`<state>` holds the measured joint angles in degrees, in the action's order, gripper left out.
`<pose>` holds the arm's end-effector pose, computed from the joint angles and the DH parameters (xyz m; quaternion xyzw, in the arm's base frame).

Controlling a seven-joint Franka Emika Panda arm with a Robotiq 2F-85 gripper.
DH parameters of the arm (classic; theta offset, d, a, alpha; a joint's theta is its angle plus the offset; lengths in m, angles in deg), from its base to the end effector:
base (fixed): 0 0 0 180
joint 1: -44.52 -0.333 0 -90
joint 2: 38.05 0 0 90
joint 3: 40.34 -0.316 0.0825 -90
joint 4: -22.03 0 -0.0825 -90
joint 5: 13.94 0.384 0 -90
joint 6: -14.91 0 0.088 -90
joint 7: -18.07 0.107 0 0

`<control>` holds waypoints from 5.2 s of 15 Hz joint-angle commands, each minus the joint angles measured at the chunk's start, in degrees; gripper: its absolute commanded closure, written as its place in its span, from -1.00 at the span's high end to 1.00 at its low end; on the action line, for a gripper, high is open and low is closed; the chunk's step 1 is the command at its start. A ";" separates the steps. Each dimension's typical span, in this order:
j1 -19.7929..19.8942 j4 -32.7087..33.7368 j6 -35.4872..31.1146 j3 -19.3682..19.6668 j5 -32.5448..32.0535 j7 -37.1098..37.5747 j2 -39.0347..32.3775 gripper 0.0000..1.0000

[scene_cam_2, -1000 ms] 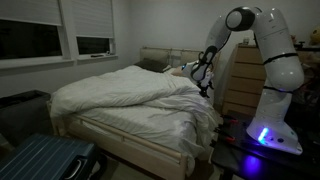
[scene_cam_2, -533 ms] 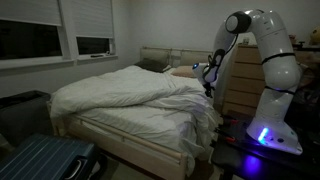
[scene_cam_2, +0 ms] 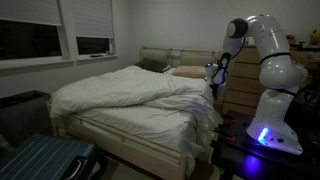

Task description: Uncover the beddings on the bottom right corner of the bed

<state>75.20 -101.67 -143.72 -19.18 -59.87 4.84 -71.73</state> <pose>0.3588 -0.4203 0.1327 0.9673 0.0701 -0.1350 0.2032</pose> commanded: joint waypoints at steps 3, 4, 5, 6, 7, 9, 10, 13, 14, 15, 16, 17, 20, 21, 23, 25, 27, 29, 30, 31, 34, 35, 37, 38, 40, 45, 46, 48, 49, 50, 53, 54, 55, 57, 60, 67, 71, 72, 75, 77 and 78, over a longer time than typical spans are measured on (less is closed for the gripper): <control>1.04 4.57 -3.93 0.87 -0.80 -8.15 -4.07 1.00; 0.85 4.93 -5.24 0.75 -1.56 -9.06 -4.83 1.00; -0.49 5.17 -7.11 1.26 -3.08 -8.55 -5.95 1.00; -1.41 5.61 -8.67 1.56 -4.39 -8.48 -6.90 1.00; -2.35 6.05 -10.63 1.58 -5.70 -7.88 -8.05 1.00; -3.82 7.60 -12.99 0.76 -6.70 -7.71 -10.55 1.00; -4.95 8.80 -13.47 0.56 -6.66 -7.31 -12.11 1.00; -7.08 12.18 -13.50 -1.21 -5.32 -7.70 -15.96 1.00; -7.36 13.61 -13.12 -2.17 -4.83 -8.03 -17.48 1.00; -7.66 15.08 -12.80 -2.82 -4.40 -8.23 -18.95 1.00; -8.20 16.69 -12.53 -3.23 -3.96 -8.15 -20.65 1.00; -8.63 17.79 -12.23 -3.40 -3.64 -8.10 -21.76 1.00; -8.33 20.73 -10.47 -4.72 -1.91 -8.76 -24.50 0.50; -8.36 21.03 -9.90 -4.92 -1.21 -8.56 -24.65 0.47; -8.02 20.78 -8.30 -5.98 0.75 -9.05 -23.95 0.19; -7.55 19.83 -5.28 -7.72 3.96 -9.17 -22.49 -0.11; -7.68 19.04 -0.61 -9.35 8.34 -9.05 -21.12 -0.41; -9.40 17.68 2.87 -8.77 11.78 -7.26 -19.38 -0.71; -10.03 16.82 3.81 -8.65 13.46 -6.50 -18.38 -0.84; -10.81 15.61 4.41 -8.44 15.03 -5.86 -17.02 -0.98; -13.67 12.70 5.67 -7.18 18.78 -3.78 -13.87 -0.94; -14.71 11.72 6.65 -7.15 20.09 -2.75 -12.42 -0.94; -16.27 10.53 9.16 -7.55 23.15 -0.11 -9.16 -0.94; -17.44 10.06 9.92 -7.06 24.17 1.80 -7.55 -0.94; -20.59 10.10 10.37 -5.03 25.46 8.01 -5.05 -0.94; -25.89 14.76 13.29 -0.53 25.13 19.66 -1.66 -0.94; -26.18 16.40 14.14 0.16 25.20 21.32 -1.60 -0.94; -25.48 21.00 16.95 0.56 26.65 23.93 -2.61 -0.94; -25.20 23.70 18.62 0.70 27.21 25.63 -3.49 -0.94; -25.07 26.44 20.25 0.89 27.71 27.27 -4.58 -0.94; -24.67 34.86 25.42 1.11 29.21 32.88 -7.88 -0.94; -24.76 37.49 27.01 1.24 29.53 34.99 -9.00 -0.94; -24.78 40.07 28.95 1.35 30.01 37.31 -10.11 -0.94; -24.93 45.02 32.44 1.66 30.69 41.91 -12.63 -0.94; -23.97 39.71 32.62 0.69 29.69 41.06 -12.36 -0.75; -23.87 38.70 32.48 0.74 29.72 40.99 -13.04 -0.75; -25.81 44.84 32.36 1.95 30.87 51.03 -14.50 -0.94; -25.75 46.92 33.49 1.90 31.07 53.17 -15.16 -0.94; -24.99 53.40 36.63 2.03 31.13 58.19 -17.10 -0.94; -24.53 56.66 38.83 2.45 30.73 61.34 -17.91 -0.94; -24.35 58.05 39.68 2.69 30.39 62.80 -18.18 -0.94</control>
<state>50.91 -53.38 -106.89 -17.69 -29.83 63.70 -88.55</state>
